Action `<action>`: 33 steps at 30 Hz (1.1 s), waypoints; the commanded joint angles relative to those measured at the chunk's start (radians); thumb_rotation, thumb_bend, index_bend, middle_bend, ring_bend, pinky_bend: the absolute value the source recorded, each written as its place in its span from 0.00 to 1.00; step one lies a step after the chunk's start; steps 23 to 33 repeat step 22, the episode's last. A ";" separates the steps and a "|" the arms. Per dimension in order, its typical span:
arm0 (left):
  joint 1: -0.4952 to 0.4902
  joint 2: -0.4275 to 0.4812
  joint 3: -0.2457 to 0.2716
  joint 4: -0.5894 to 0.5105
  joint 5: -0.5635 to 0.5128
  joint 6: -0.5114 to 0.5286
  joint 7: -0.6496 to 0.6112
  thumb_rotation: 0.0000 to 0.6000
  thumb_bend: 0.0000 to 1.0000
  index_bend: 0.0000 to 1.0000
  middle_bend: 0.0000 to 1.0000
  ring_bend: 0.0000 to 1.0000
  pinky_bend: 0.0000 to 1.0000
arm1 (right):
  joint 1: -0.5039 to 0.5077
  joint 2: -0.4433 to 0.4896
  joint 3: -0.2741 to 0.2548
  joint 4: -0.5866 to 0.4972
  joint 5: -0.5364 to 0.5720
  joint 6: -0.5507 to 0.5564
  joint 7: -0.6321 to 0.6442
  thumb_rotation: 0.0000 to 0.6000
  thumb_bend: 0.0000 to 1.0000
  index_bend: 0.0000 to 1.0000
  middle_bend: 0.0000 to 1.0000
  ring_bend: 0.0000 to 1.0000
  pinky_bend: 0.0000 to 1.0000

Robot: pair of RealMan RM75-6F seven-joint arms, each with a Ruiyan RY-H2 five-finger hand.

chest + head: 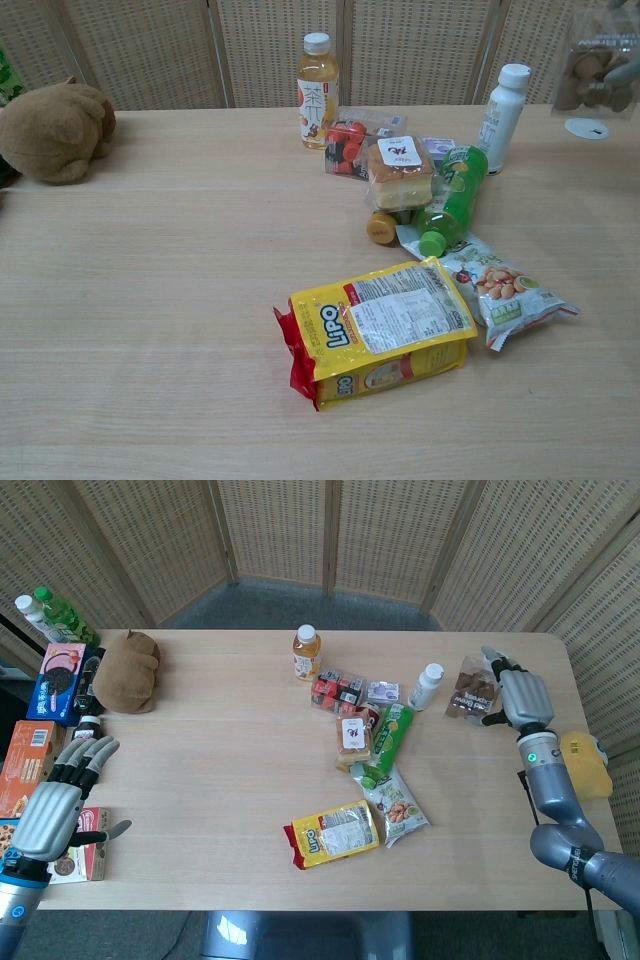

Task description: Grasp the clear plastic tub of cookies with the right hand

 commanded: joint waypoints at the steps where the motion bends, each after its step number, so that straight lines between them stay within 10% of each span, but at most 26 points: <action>1: 0.004 0.001 0.003 -0.001 0.002 0.005 0.000 1.00 0.00 0.00 0.00 0.00 0.00 | 0.003 0.046 0.022 -0.054 0.017 0.017 -0.014 1.00 0.00 0.00 0.18 0.40 0.32; 33: 0.010 -0.021 0.004 0.034 0.014 0.014 -0.035 1.00 0.00 0.00 0.00 0.00 0.00 | 0.050 0.230 0.067 -0.271 0.107 0.086 -0.106 1.00 0.00 0.00 0.19 0.41 0.32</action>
